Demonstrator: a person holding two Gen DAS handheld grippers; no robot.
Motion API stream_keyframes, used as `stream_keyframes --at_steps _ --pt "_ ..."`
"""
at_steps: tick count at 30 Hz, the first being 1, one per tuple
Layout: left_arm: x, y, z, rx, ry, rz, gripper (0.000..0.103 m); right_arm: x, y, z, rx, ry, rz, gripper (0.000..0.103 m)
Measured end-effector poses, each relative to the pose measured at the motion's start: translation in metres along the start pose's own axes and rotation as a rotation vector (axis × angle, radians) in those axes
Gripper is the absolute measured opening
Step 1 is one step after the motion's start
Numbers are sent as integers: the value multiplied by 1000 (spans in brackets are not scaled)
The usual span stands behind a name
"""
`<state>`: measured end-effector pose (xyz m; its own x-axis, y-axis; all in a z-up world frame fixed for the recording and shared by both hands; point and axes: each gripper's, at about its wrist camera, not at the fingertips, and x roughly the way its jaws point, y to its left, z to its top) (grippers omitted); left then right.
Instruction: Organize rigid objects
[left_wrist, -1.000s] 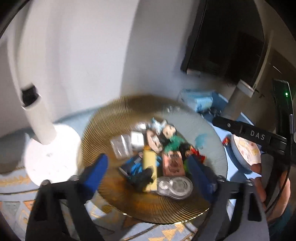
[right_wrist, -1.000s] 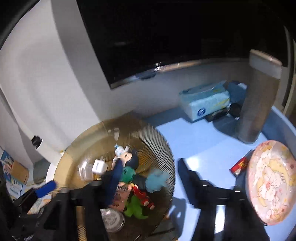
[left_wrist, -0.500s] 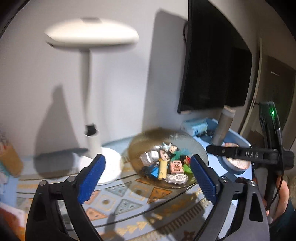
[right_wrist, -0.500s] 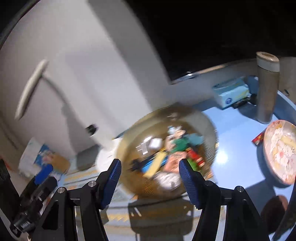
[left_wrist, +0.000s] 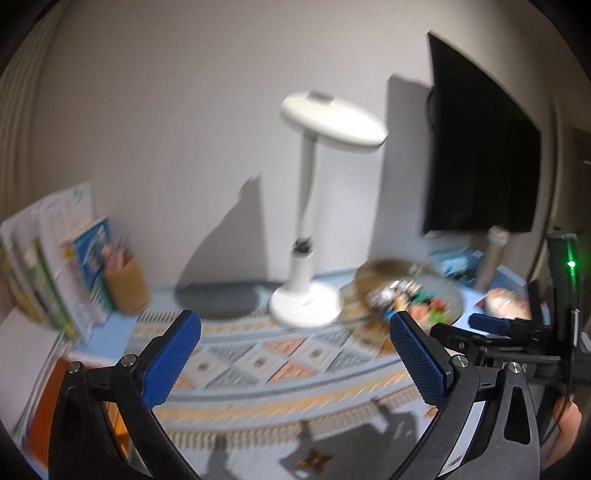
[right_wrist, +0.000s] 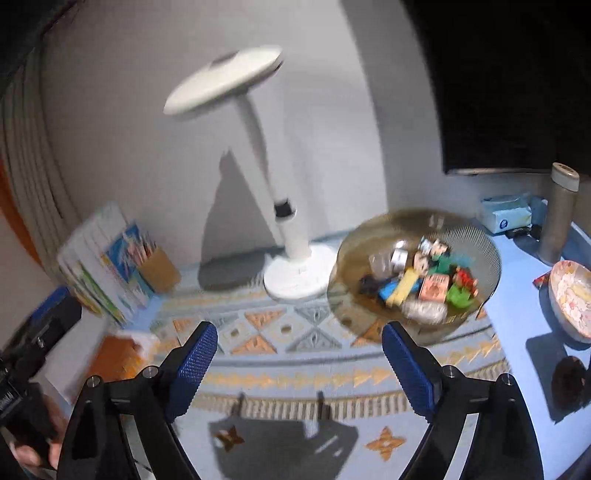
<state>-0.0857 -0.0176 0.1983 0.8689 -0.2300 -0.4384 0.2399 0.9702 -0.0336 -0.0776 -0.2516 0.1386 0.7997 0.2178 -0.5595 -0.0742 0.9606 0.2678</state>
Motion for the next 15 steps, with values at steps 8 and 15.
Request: stream_keyframes --at_steps 8,15 --pt "59 13 -86 -33 153 136 102 67 27 -74 -187 62 -171 90" --pt "88 19 -124 -101 217 199 102 104 8 -99 -193 127 -242 90"
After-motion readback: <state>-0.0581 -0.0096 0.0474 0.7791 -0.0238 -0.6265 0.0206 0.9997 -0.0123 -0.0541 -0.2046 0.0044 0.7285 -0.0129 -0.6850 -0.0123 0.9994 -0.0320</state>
